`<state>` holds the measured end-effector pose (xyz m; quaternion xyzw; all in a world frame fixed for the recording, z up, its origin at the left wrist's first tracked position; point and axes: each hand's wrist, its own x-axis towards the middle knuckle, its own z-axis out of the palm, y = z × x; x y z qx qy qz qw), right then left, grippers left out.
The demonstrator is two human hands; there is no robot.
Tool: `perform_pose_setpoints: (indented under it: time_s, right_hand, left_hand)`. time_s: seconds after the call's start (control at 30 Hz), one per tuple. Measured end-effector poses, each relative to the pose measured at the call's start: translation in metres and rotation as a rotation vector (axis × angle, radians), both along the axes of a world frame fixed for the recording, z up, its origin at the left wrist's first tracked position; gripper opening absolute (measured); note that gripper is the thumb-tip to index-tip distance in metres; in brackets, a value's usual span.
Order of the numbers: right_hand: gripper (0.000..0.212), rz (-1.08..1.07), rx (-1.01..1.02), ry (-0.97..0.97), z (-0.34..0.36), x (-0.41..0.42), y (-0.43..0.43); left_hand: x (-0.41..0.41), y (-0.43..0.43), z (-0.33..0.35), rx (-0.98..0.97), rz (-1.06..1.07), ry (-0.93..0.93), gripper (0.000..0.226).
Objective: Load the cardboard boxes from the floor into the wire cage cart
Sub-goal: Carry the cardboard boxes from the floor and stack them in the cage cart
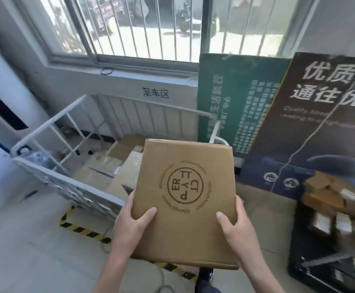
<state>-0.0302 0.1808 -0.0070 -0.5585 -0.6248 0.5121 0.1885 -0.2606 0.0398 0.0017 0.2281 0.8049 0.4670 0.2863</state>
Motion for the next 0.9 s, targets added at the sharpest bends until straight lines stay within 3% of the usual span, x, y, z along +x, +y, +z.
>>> perform_pose_setpoints:
  time_s: [0.1, 0.2, 0.43, 0.53, 0.7, 0.83, 0.9]
  right_hand:
    - [0.077, 0.018, 0.006, 0.015, 0.002, -0.05, 0.018]
    - [0.08, 0.027, 0.034, -0.037, 0.0, -0.097, 0.041]
    - [0.08, 0.039, 0.152, -0.141, 0.013, -0.191, 0.079]
    - [0.078, 0.037, 0.226, -0.288, 0.011, -0.224, 0.082]
    - [0.072, -0.154, 0.247, -0.429, 0.001, -0.256, 0.081]
    - [0.067, -0.34, 0.272, -0.349, 0.002, -0.262, 0.057]
    - [0.063, -0.419, 0.299, -0.278, 0.005, -0.261, 0.041]
  left_hand:
    - [-0.055, 0.017, 0.001, -0.071, 0.017, 0.02, 0.085]
    - [-0.111, 0.045, 0.0, -0.101, -0.019, 0.038, 0.078]
    - [-0.23, 0.113, 0.003, -0.182, -0.156, 0.06, 0.087]
    - [-0.262, 0.138, 0.002, -0.223, -0.237, 0.124, 0.09]
    - [-0.288, 0.169, -0.01, -0.321, -0.476, 0.35, 0.093]
    - [-0.297, 0.176, 0.002, -0.277, -0.606, 0.322, 0.087]
    - [-0.293, 0.178, 0.017, -0.233, -0.632, 0.395, 0.082]
